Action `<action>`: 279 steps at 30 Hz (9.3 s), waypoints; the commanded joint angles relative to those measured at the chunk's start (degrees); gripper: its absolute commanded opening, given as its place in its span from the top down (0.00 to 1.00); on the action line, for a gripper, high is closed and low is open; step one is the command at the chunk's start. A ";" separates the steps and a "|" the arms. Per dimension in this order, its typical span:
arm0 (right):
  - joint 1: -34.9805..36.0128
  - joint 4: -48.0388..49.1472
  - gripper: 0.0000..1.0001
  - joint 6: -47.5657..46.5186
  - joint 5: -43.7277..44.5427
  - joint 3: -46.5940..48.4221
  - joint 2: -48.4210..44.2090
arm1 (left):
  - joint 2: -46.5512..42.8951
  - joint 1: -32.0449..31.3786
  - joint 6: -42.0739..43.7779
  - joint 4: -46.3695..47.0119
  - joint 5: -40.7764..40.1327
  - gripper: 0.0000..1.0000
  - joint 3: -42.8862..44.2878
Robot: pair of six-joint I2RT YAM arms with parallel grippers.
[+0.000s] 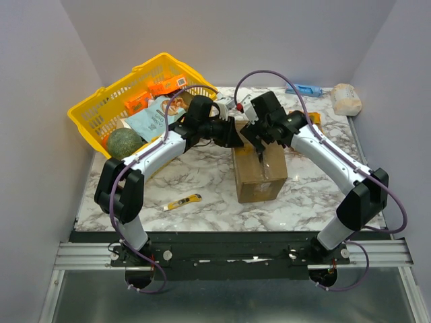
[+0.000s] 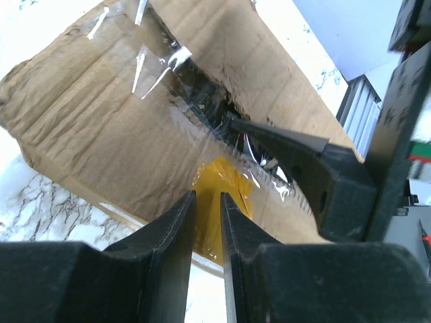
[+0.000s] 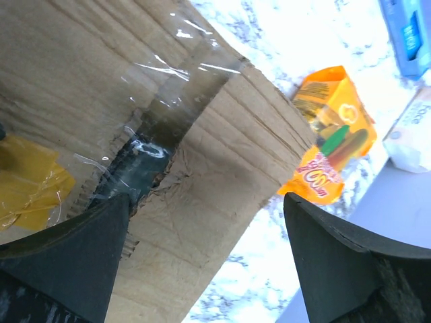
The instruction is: Unpack the express box
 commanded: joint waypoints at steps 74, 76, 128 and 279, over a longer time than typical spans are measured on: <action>-26.79 -1.95 0.63 8.83 -46.59 -2.73 -6.70 | -2.34 -2.53 13.53 -30.51 -14.76 0.40 14.81; -27.40 -1.17 0.90 11.30 -46.43 -4.74 -9.50 | -0.40 -2.61 14.05 -32.44 -15.47 0.40 15.60; -35.23 20.99 0.99 49.90 -64.71 -31.91 -26.47 | 12.79 -25.47 37.17 -44.67 -66.10 0.23 34.41; -7.62 1.48 0.75 14.73 -9.67 -16.17 -23.57 | -0.66 0.46 -7.82 -1.17 3.85 1.00 5.85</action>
